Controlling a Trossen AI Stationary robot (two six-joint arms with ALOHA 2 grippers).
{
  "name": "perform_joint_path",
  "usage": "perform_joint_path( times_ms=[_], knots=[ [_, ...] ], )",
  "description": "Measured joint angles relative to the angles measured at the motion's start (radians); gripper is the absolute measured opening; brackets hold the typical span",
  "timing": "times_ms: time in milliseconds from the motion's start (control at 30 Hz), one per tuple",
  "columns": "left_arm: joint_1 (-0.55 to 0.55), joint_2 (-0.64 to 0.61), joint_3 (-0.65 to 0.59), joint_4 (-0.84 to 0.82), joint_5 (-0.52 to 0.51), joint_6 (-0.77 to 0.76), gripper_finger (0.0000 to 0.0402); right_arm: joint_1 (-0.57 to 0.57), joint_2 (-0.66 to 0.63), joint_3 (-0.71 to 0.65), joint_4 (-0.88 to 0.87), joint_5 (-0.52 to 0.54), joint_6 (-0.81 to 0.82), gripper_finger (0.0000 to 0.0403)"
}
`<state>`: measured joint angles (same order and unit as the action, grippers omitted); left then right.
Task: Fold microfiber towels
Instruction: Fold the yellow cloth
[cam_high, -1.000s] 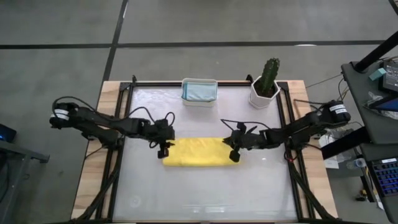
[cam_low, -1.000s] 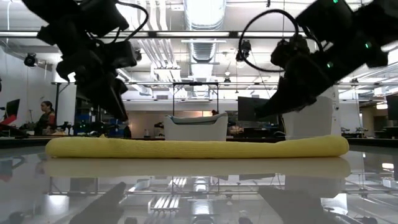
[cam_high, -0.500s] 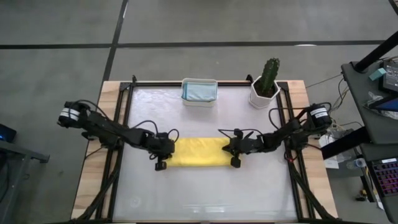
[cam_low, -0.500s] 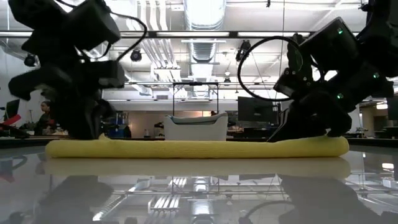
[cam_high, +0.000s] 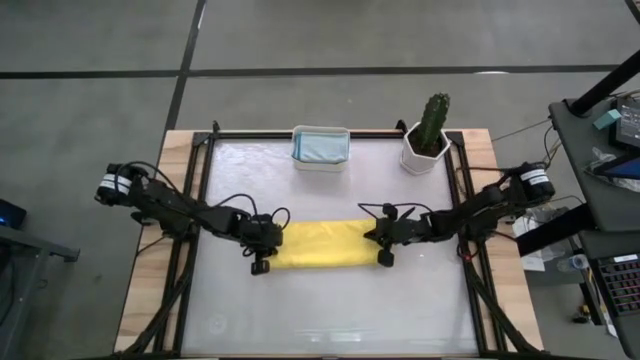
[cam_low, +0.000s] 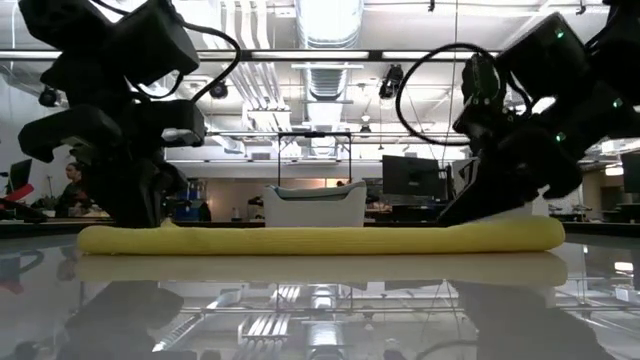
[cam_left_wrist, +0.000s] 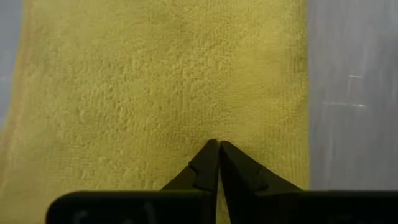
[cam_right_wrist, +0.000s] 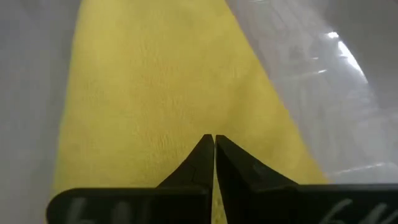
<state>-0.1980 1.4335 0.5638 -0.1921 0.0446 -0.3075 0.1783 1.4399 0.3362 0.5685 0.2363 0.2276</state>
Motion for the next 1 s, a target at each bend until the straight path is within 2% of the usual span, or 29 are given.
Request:
perform_joint_path(
  times_ms=[200, 467, 800, 1000],
  knots=[
    [0.002, -0.128, 0.001, -0.012, -0.064, 0.004, 0.0003, 0.012, -0.104, 0.005, -0.022, -0.001, 0.008, 0.0008],
    [-0.033, -0.242, 0.005, 0.001, -0.051, -0.026, 0.0003, 0.102, -0.162, 0.073, -0.105, -0.011, 0.022, 0.0008],
    [-0.143, -0.129, 0.003, 0.040, -0.047, -0.112, 0.0003, 0.234, -0.099, 0.193, -0.304, -0.010, 0.143, 0.0008],
    [-0.157, -0.064, 0.010, 0.051, -0.047, -0.130, 0.0003, 0.259, -0.106, 0.332, -0.659, -0.008, 0.286, 0.0009]
  ],
)
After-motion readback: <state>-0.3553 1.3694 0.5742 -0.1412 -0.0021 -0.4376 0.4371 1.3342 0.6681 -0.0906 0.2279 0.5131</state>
